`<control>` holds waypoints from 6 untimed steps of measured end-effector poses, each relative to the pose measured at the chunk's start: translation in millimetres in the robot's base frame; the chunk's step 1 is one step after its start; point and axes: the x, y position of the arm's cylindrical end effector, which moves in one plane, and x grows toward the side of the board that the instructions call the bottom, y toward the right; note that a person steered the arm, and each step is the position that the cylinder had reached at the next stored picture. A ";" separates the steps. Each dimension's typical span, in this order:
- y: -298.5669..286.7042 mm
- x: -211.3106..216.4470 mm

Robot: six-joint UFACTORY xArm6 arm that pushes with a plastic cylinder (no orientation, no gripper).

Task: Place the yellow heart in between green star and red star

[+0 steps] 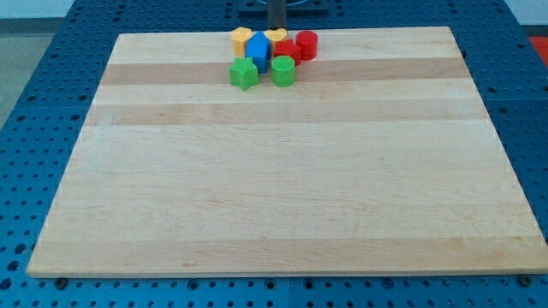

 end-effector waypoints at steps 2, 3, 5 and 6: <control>0.5 14.4; 0.6 32.8; -6.8 84.9; -6.8 119.1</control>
